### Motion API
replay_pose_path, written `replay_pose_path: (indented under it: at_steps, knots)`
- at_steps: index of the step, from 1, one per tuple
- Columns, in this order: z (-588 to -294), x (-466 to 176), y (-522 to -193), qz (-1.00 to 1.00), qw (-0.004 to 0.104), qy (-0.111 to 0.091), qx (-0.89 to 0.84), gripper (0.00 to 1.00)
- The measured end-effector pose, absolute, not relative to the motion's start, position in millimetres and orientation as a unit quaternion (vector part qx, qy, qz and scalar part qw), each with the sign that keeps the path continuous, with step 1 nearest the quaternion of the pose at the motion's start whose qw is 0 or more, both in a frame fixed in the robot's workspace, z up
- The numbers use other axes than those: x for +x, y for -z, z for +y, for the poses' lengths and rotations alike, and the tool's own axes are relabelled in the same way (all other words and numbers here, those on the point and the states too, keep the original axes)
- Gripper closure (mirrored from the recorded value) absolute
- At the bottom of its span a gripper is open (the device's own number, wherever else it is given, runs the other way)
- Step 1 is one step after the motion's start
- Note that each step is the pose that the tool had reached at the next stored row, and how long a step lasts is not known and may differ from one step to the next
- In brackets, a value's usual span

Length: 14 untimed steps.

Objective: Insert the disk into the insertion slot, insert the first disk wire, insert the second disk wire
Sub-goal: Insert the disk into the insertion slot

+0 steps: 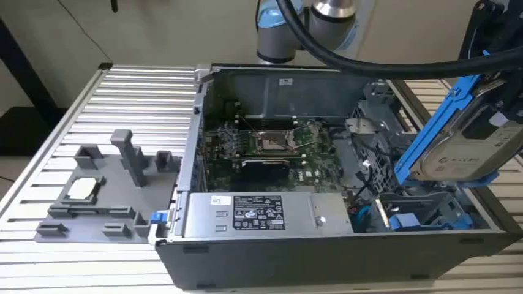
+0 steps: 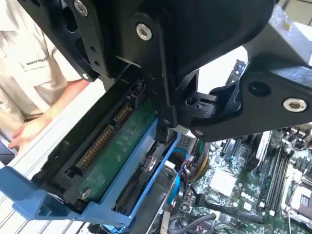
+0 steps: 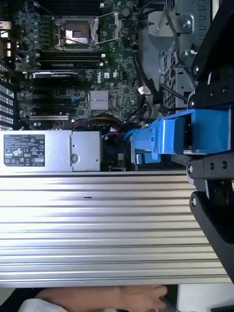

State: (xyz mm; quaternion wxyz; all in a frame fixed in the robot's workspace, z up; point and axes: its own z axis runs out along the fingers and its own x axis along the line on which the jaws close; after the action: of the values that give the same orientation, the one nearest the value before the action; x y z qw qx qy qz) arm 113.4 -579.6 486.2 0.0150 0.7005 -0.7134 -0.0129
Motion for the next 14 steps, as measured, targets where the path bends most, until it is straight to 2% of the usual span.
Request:
replay_pose_path:
  at_steps: [14]
  knots:
    - [-579.6, 113.4, -480.1, -0.713, 0.015, 0.012, 0.701, 0.67]
